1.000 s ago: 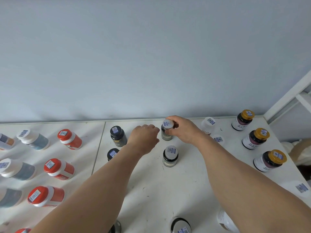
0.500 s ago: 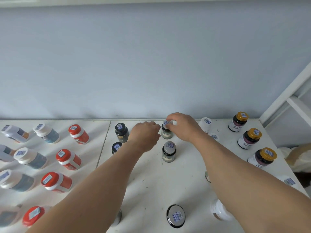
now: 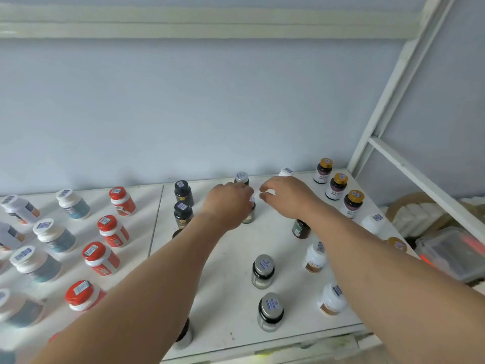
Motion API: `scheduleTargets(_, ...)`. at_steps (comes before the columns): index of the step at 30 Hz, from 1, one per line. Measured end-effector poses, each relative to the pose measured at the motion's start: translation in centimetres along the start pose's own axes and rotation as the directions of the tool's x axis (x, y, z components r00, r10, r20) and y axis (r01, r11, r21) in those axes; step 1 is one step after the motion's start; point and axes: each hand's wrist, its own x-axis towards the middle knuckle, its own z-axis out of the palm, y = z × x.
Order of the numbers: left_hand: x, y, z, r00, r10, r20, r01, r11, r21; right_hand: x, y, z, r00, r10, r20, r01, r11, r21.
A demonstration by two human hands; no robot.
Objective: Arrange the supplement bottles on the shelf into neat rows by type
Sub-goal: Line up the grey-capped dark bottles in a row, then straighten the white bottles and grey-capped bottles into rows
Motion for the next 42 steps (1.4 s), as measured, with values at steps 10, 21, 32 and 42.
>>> scheduleTargets(10,-6.7,7.4,-2.7,0.997,0.063,-0.050,-0.065,0.997,-0.038,-11.0,1.1,-1.1,0.984,0.125,-0.126,-0.111,0.987,0.113)
scheduleTargets(21,-12.2,18.2,0.2,0.994,-0.070,0.082,0.084,0.978,-0.189,-21.9,10.3,2.2,0.979,0.128,-0.159,-0.084,0.962,0.258)
scheduleTargets(32,-17.2,24.6,10.4,0.963,-0.186,0.195,0.227,0.949,-0.219,-25.5,17.1,11.0,0.993,0.090,0.079,-0.094,0.995,0.042)
scheduleTargets(42,-17.0,25.1,14.5,0.956,-0.291,-0.045,0.281,0.946,-0.162,-24.9,19.0,14.7,0.984,0.005,-0.180,-0.007,1.000,-0.013)
